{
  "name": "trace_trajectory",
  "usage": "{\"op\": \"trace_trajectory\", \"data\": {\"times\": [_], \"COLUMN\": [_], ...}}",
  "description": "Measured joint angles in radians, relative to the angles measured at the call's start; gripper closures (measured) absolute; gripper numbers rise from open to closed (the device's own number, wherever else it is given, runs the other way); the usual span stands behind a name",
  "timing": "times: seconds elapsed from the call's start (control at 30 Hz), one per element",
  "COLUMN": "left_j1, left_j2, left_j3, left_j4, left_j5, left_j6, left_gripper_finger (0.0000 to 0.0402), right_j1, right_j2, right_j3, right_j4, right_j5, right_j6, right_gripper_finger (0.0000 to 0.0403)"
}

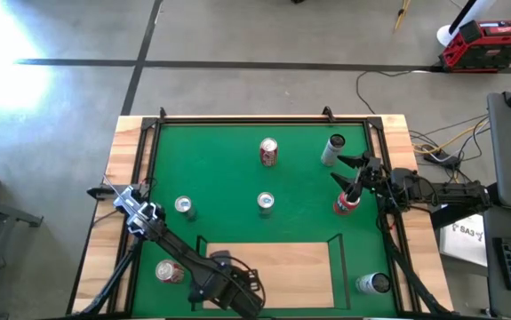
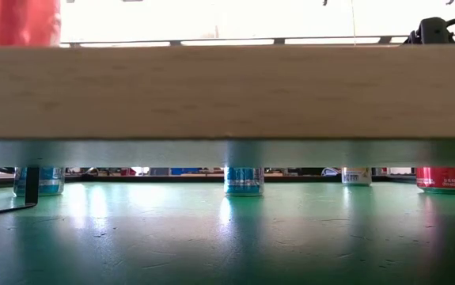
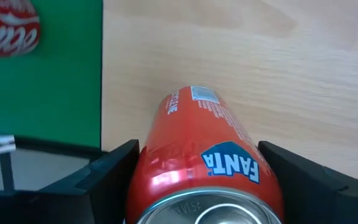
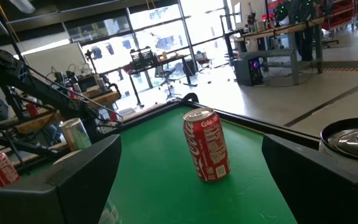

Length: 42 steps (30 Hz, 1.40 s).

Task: Place canned beverage on shelf
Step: Put the top orange soda can on the shelf

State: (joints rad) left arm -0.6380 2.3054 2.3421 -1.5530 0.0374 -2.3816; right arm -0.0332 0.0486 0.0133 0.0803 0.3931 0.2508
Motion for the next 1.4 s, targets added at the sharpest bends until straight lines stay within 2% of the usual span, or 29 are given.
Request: {"op": "trace_trajectory", "data": {"times": [0.23,0.77,1.4], "left_j1": [0.000,0.002,0.005], "left_j2": [0.000,0.000,-0.031], "left_j3": [0.000,0.000,0.012], "left_j4": [0.005,-0.017,-0.018], "left_j5": [0.008,-0.007,-0.023], "left_j6": [-0.089,-0.104,-0.121], "left_gripper_finger": [0.0111,0.0106,0.0007], "right_j1": [0.000,0.000,0.000], "right_j2": [0.000,0.000,0.000], "right_j3": [0.000,0.000,0.000], "right_j4": [0.000,0.000,0.000], "right_j5": [0.000,0.000,0.000], "right_j6": [0.000,0.000,0.000], "right_gripper_finger": [0.0022,0.0022,0.0022]}}
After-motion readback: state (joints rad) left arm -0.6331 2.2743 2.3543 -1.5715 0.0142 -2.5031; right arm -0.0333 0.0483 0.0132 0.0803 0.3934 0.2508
